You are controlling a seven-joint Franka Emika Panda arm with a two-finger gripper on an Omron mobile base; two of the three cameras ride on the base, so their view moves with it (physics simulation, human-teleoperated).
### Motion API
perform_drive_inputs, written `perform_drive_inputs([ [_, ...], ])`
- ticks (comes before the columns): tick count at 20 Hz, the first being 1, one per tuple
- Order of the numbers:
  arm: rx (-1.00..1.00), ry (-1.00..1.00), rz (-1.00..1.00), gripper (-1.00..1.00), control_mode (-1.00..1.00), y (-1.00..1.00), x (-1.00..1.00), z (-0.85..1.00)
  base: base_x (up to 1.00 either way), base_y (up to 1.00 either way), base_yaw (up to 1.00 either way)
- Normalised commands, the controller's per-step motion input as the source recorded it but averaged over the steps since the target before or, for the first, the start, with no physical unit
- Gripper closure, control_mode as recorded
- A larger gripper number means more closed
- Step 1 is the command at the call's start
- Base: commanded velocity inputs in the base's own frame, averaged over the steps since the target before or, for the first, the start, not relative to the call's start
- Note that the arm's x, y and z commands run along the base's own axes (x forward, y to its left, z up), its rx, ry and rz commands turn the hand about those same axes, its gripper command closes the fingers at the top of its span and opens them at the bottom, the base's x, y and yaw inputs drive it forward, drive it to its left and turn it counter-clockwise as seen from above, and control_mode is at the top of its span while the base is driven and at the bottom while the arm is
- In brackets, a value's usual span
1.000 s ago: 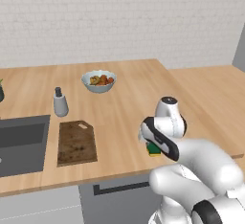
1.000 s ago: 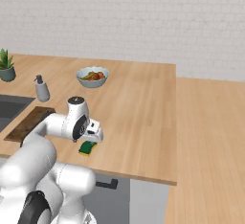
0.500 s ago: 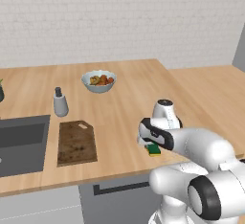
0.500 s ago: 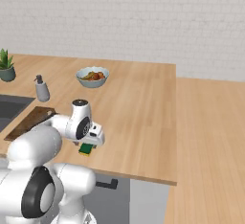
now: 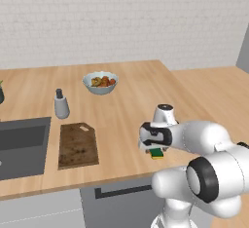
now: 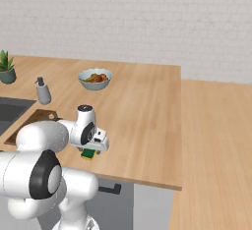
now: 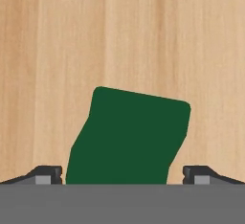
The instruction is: Pick up the sponge from the counter and clean the cutting board by briefly scrubbing or pressing down on the cutting board. Once finished, release the sponge.
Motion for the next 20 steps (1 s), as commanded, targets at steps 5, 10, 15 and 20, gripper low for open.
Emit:
perform_drive_inputs([
  [5, 0.00, 0.00, 0.00, 1.00, -1.00, 0.00, 0.00, -0.15, 0.00, 0.00, 0.00],
  [10, 0.00, 0.00, 0.00, 1.00, -1.00, 0.00, 0.00, -0.07, 0.00, 0.00, 0.00],
  [15, 0.00, -0.01, 0.00, 1.00, -1.00, 0.09, -0.01, 0.03, 0.00, 0.00, 0.00],
  [20, 0.00, -0.01, 0.00, 1.00, -1.00, 0.50, -0.18, 0.37, 0.00, 0.00, 0.00],
])
